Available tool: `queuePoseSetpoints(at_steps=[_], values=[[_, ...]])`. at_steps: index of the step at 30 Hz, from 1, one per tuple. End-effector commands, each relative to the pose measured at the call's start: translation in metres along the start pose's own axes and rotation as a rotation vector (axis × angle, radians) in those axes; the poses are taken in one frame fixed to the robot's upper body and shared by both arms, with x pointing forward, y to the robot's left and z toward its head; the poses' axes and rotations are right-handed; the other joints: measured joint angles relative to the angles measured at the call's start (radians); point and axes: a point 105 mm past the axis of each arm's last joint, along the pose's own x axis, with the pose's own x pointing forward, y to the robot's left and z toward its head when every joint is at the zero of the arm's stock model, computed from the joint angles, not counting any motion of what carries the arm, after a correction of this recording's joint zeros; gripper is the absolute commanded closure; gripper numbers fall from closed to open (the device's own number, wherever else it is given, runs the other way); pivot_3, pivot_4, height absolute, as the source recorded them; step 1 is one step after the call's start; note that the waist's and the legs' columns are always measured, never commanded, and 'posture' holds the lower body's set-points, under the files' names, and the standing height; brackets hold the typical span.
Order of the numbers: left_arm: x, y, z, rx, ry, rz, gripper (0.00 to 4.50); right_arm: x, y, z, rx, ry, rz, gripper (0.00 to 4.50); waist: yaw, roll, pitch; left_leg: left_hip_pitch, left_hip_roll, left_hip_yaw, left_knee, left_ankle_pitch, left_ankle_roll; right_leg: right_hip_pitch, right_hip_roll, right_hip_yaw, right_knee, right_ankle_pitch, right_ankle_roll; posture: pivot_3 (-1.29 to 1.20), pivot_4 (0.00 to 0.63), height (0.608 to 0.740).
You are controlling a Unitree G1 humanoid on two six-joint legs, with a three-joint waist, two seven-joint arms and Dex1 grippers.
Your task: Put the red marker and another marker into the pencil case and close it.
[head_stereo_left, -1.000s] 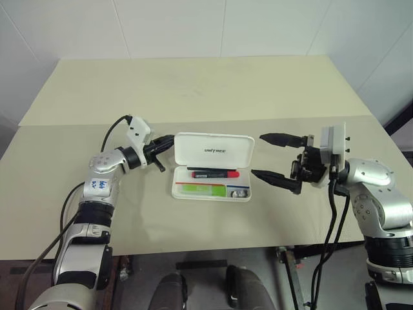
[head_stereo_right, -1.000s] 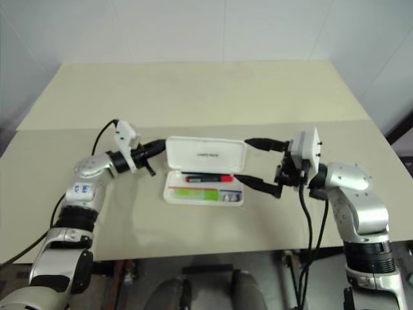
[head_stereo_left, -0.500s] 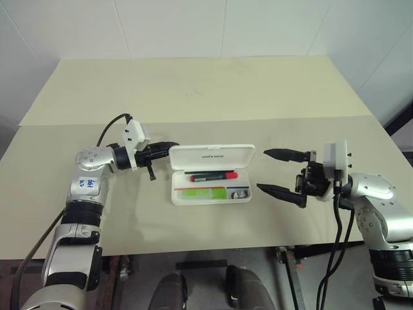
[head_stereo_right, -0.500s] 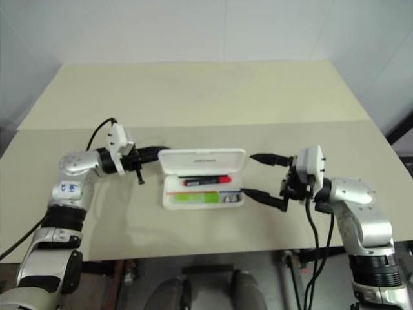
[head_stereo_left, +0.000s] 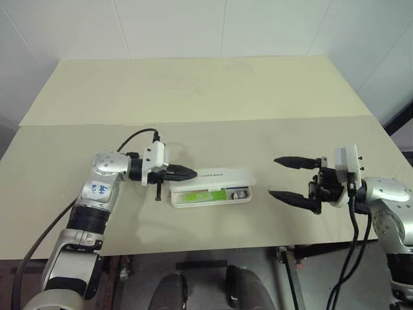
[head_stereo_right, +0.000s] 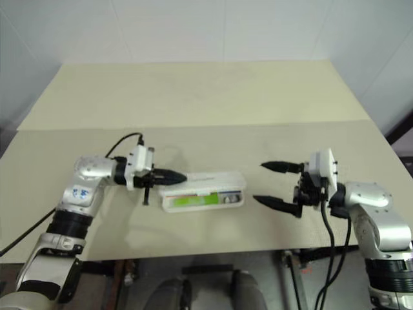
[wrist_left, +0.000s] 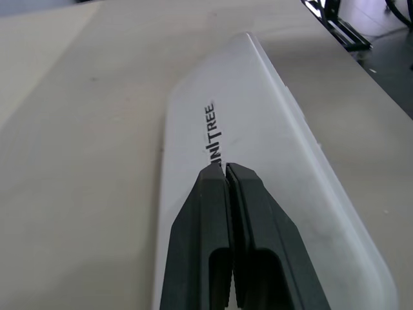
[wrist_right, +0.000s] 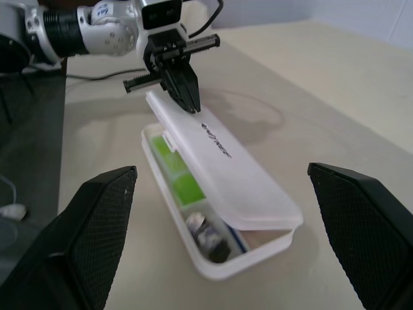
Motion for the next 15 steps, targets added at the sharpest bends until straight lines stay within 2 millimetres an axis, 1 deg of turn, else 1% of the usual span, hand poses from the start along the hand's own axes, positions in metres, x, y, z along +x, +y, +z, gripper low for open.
queuePoseSetpoints(at_steps=[1, 5, 8, 11, 15], values=[[0.000, -0.006, -0.003, 0.012, 0.057, -0.020, 4.48, -0.008, -0.002, 0.001, -0.040, 0.040, 0.015, 0.00, 0.000, 0.000, 0.000, 0.000, 0.000, 0.000, 0.000, 0.000, 0.000, 0.000, 0.000, 0.000, 0.000, 0.000, 0.000, 0.00, 0.150, 0.740], [0.002, -0.008, -0.013, -0.015, 0.112, -0.011, 4.48, -0.010, -0.003, -0.004, -0.055, 0.082, 0.039, 0.00, 0.000, 0.000, 0.000, 0.000, 0.000, 0.000, 0.002, 0.000, 0.000, 0.000, 0.000, 0.000, 0.001, 0.000, 0.000, 0.00, 0.150, 0.740], [0.003, -0.010, -0.026, -0.046, 0.166, 0.002, 4.48, -0.007, -0.003, -0.007, -0.055, 0.086, 0.051, 0.00, 0.000, 0.000, 0.000, 0.000, 0.000, -0.001, 0.002, 0.000, 0.000, 0.000, 0.000, 0.000, 0.002, 0.000, 0.000, 0.00, 0.150, 0.740], [0.004, -0.013, -0.038, -0.040, 0.236, -0.005, 4.48, -0.003, -0.003, -0.008, -0.058, 0.084, 0.061, 0.00, 0.000, 0.000, 0.000, 0.001, 0.000, -0.001, 0.003, 0.000, 0.000, 0.001, 0.000, 0.000, 0.002, 0.000, 0.000, 0.00, 0.150, 0.740], [0.008, -0.015, -0.044, -0.035, 0.288, -0.008, 4.48, 0.002, -0.004, -0.007, -0.063, 0.072, 0.068, 0.00, 0.000, 0.000, 0.000, 0.002, 0.001, -0.001, 0.007, 0.000, 0.000, 0.002, 0.000, 0.001, 0.005, 0.000, 0.000, 0.00, 0.150, 0.740]])
